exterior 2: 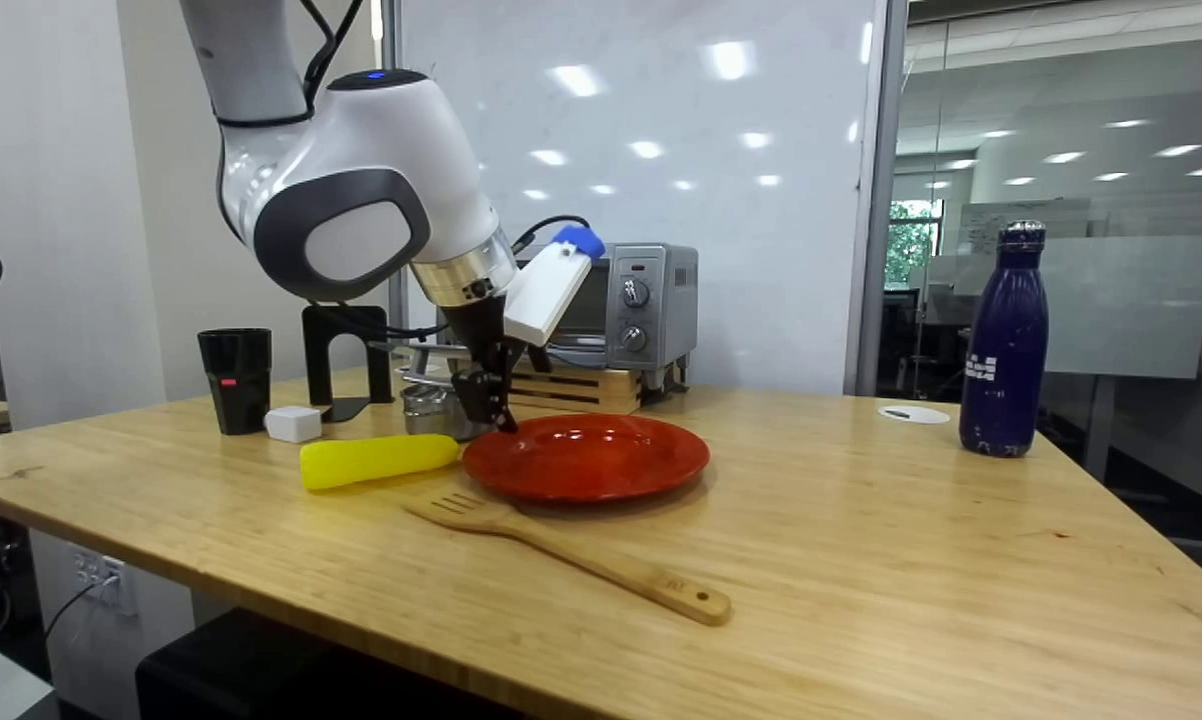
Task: Open the oven, use the spatula to put the slice of bread in the oven, the close the oven
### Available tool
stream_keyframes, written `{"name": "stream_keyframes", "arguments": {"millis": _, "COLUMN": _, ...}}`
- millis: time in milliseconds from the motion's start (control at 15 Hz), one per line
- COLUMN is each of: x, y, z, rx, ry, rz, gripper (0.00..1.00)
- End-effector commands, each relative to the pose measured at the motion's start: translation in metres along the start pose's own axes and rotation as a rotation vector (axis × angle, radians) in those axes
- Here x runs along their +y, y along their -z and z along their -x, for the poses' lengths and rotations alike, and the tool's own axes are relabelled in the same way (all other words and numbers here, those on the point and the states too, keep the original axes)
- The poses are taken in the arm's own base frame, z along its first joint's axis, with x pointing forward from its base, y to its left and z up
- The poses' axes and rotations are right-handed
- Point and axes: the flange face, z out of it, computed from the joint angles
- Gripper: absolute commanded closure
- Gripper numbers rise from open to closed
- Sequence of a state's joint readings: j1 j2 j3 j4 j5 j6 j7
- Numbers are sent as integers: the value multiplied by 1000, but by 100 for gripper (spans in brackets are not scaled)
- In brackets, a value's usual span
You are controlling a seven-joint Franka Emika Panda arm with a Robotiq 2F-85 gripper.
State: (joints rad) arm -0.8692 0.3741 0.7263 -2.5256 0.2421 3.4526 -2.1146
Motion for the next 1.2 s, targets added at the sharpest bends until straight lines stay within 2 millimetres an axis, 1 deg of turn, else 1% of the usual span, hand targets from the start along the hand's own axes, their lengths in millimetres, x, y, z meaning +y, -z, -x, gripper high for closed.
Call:
{"name": "stream_keyframes", "arguments": {"millis": 0, "x": 25, "y": 3, "z": -3, "rx": 9, "ry": 52, "rz": 54, "gripper": 0}}
{"name": "stream_keyframes", "arguments": {"millis": 467, "x": 56, "y": 26, "z": -8, "rx": 25, "ry": 140, "rz": 139, "gripper": 0}}
{"name": "stream_keyframes", "arguments": {"millis": 600, "x": 66, "y": 29, "z": -8, "rx": 32, "ry": 160, "rz": 166, "gripper": 0}}
{"name": "stream_keyframes", "arguments": {"millis": 733, "x": 72, "y": 30, "z": -6, "rx": 35, "ry": 180, "rz": 183, "gripper": 0}}
{"name": "stream_keyframes", "arguments": {"millis": 1133, "x": 76, "y": 27, "z": 7, "rx": 29, "ry": 190, "rz": 195, "gripper": 0}}
